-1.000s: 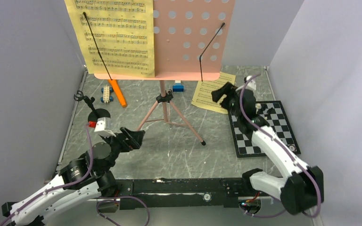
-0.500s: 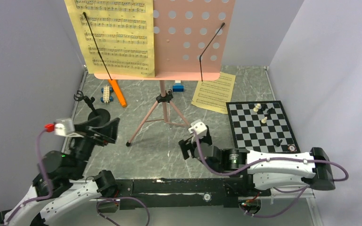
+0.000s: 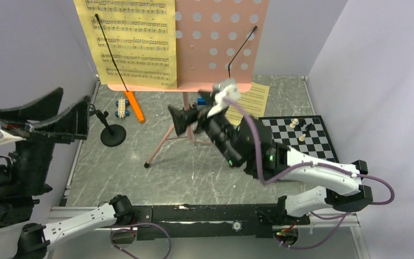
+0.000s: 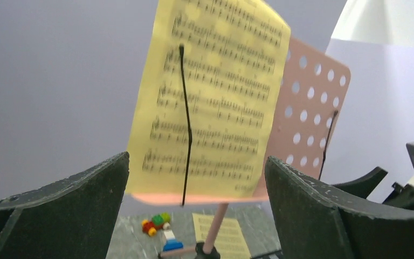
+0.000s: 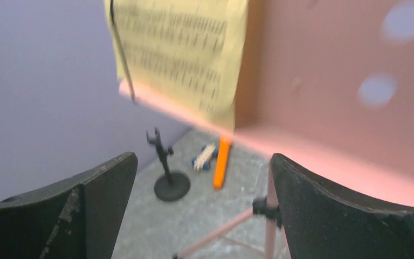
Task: Pack up the instrument practice props
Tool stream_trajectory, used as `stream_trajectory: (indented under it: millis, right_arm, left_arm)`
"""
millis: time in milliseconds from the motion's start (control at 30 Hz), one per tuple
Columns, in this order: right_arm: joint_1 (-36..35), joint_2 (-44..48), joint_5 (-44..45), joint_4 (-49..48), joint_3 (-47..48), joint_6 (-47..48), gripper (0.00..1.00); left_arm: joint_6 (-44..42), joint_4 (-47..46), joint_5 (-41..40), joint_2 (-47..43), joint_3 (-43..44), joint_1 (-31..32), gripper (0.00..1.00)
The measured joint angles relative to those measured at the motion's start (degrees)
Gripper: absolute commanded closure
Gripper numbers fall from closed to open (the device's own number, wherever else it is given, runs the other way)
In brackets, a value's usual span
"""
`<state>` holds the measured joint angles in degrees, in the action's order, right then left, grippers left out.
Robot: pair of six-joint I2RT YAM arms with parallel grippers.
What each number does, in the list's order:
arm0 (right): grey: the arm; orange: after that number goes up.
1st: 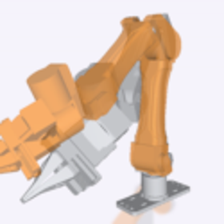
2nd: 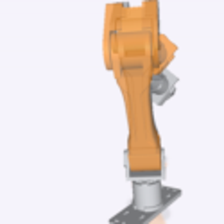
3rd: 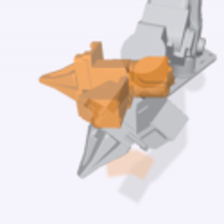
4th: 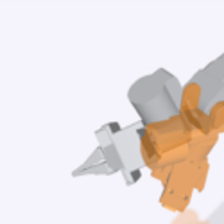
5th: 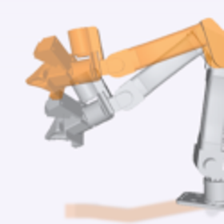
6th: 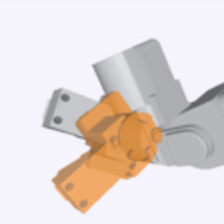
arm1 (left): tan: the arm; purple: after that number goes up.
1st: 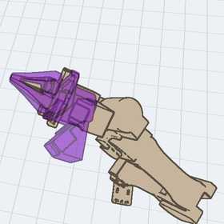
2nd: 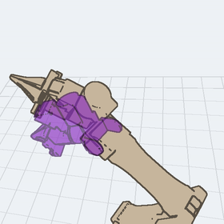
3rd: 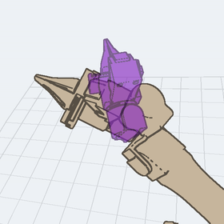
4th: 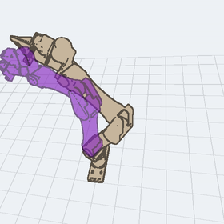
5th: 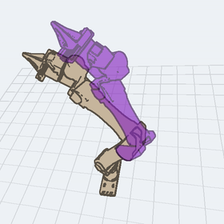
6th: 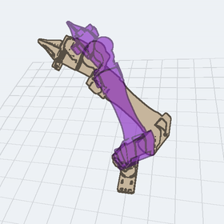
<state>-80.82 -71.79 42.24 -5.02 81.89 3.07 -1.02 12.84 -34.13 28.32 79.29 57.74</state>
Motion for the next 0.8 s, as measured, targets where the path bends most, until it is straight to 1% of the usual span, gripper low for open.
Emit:
stream_trajectory:
  millis: [67, 133, 233, 300, 500, 800]
  right_arm:
    - [3.6, -3.7, -1.7, 2.5, 8.9, -1.5, 0.0]
    - [8.3, -6.0, -4.1, 5.1, 15.0, -4.8, 0.0]
    - [13.9, -7.4, -6.6, 8.6, 19.0, -8.8, 0.0]
    - [15.6, -8.5, -7.9, 10.7, 21.1, -10.4, 0.0]
    - [16.2, -12.8, -12.9, 15.1, 26.1, -13.1, 0.0]
    - [15.7, -17.1, -14.7, 17.9, 30.1, -14.3, 0.03]
  left_arm:
    - [-2.3, -0.9, -0.3, 3.7, 4.2, 0.0, 0.01]
    - [-4.0, -1.2, -0.7, 8.3, 9.0, 0.0, 0.01]
    - [-4.5, -0.3, -0.8, 13.7, 14.2, 0.0, 0.01]
    - [-4.5, 1.0, -0.8, 16.9, 16.6, 0.0, 0.01]
    - [-4.1, 5.1, -1.4, 19.6, 17.5, 0.0, 0.01]
    - [-3.5, 7.3, -8.3, 15.9, 16.9, 0.0, 0.01]
